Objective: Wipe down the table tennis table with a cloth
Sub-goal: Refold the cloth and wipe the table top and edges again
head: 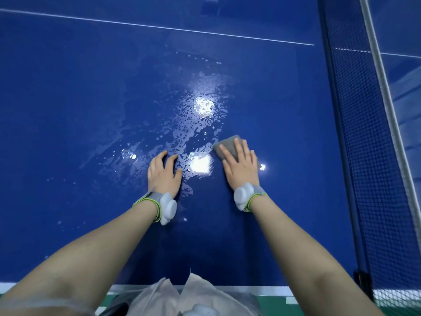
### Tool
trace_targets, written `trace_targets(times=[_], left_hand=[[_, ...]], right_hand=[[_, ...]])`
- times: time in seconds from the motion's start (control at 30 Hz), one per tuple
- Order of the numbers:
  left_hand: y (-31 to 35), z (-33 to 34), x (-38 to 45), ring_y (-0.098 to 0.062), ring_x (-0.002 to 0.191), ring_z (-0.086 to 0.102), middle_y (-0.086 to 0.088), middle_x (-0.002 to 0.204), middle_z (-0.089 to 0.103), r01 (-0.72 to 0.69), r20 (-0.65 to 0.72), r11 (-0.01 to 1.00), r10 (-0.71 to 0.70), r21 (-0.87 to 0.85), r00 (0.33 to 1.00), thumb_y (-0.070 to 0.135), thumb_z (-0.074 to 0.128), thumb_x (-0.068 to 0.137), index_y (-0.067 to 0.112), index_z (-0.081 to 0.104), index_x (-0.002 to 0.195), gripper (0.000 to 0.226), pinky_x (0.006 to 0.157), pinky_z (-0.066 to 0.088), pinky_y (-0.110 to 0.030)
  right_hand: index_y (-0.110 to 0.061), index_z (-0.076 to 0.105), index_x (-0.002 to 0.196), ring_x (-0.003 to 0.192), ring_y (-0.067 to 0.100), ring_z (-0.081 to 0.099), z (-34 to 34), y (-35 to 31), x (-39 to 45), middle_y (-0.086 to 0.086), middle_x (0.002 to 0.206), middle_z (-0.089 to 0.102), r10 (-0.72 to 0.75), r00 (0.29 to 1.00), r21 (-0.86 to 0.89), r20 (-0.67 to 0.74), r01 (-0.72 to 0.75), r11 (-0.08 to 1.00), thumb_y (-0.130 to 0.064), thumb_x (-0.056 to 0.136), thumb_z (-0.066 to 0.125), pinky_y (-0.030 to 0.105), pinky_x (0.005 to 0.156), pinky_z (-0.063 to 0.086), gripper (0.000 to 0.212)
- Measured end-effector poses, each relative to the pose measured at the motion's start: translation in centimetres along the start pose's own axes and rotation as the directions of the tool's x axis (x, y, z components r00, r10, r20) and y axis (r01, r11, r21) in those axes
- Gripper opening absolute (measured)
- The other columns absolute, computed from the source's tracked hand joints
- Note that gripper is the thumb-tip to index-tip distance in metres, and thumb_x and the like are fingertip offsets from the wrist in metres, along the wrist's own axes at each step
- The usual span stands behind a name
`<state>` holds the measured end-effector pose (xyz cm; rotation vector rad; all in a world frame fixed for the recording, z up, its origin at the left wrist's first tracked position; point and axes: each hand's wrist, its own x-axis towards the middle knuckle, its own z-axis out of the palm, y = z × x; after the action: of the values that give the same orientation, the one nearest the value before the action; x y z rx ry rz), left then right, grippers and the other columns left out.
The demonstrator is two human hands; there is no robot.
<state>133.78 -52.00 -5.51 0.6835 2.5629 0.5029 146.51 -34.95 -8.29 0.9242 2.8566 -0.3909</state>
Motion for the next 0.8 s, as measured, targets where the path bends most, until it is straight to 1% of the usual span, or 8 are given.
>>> trace_targets(times=[0.1,0.17,0.3,0.47,0.57,0.67,0.73,0.8], left_hand=[[0.2,0.1,0.4,-0.024,0.139,0.013,-0.006,0.149,0.022,-0.007,-0.018,1.0,0.007,0.015,1.0,0.026,0.044,0.096,0.019,0.038,0.138,0.043,0.113,0.005,-0.035],[0.4,0.2,1.0,-0.023,0.138,0.014,-0.005,0.149,0.024,-0.023,-0.031,0.999,0.024,0.026,0.999,0.025,0.044,0.096,0.021,0.04,0.138,0.042,0.113,0.006,-0.035],[1.2,0.1,3.0,-0.022,0.139,0.014,-0.005,0.149,0.023,-0.017,-0.074,1.0,0.017,-0.001,0.997,0.025,0.044,0.096,0.025,0.043,0.136,0.041,0.114,0.003,-0.035],[2.9,0.3,5.5,-0.016,0.143,-0.004,-0.001,0.156,0.005,0.017,0.001,0.999,-0.017,-0.027,1.0,0.029,0.038,0.098,0.033,0.034,0.14,0.043,0.113,-0.012,-0.034],[3.0,0.2,6.2,-0.014,0.143,-0.009,0.001,0.157,-0.001,0.023,0.033,0.999,-0.022,-0.048,0.999,0.028,0.037,0.098,0.036,0.031,0.141,0.044,0.112,-0.016,-0.035],[3.2,0.3,6.6,-0.012,0.143,-0.013,0.002,0.157,-0.005,0.041,0.032,0.997,-0.039,-0.073,0.999,0.028,0.035,0.099,0.038,0.03,0.141,0.044,0.111,-0.018,-0.037],[3.4,0.6,6.8,-0.012,0.143,-0.014,0.001,0.157,-0.007,0.046,0.023,0.998,-0.045,-0.051,0.999,0.028,0.035,0.098,0.039,0.027,0.142,0.045,0.112,-0.018,-0.039],[3.7,0.7,7.2,-0.013,0.142,-0.015,0.001,0.157,-0.008,0.055,0.015,0.998,-0.054,-0.036,0.998,0.03,0.034,0.099,0.039,0.026,0.142,0.045,0.112,-0.018,-0.04]], right_hand=[[-0.038,0.026,0.147,0.147,0.028,0.004,-0.3,-0.6,0.8,0.006,0.159,0.009,0.199,0.979,0.061,-0.04,-0.197,0.979,-0.048,0.085,-0.004,0.045,0.116,0.004,0.07],[-0.039,0.027,0.146,0.146,0.031,0.006,0.1,-1.3,1.1,0.007,0.159,0.011,0.208,0.977,0.066,-0.052,-0.205,0.977,-0.047,0.087,-0.001,0.048,0.116,0.007,0.066],[-0.033,0.051,0.135,0.134,0.04,0.037,0.9,-2.7,1.0,0.014,0.146,0.042,-0.035,0.994,-0.005,-0.101,0.035,0.999,-0.038,0.092,0.03,0.056,0.105,0.031,0.048],[-0.033,0.051,0.135,0.135,0.035,0.039,0.7,-0.2,2.2,0.011,0.146,0.043,-0.278,0.953,-0.123,-0.117,0.264,0.957,-0.038,0.094,0.032,0.046,0.107,0.02,0.045],[-0.035,0.041,0.141,0.142,0.033,0.024,-0.8,1.2,4.8,0.009,0.154,0.029,-0.071,0.996,-0.061,-0.058,0.068,0.996,-0.04,0.096,0.025,0.047,0.113,0.016,0.049],[-0.039,0.026,0.147,0.146,0.03,0.006,-0.7,-0.5,6.1,0.007,0.159,0.012,0.165,0.985,0.033,-0.041,-0.164,0.986,-0.046,0.091,0.005,0.047,0.116,0.005,0.06],[-0.037,0.035,0.144,0.144,0.034,0.017,0.0,-2.4,5.8,0.011,0.156,0.023,0.141,0.987,-0.004,-0.083,-0.142,0.99,-0.044,0.091,0.012,0.051,0.114,0.014,0.058],[-0.035,0.047,0.138,0.138,0.037,0.033,0.5,-3.5,5.2,0.013,0.149,0.038,-0.026,0.995,-0.056,-0.091,0.021,0.998,-0.04,0.092,0.025,0.052,0.11,0.024,0.051]])
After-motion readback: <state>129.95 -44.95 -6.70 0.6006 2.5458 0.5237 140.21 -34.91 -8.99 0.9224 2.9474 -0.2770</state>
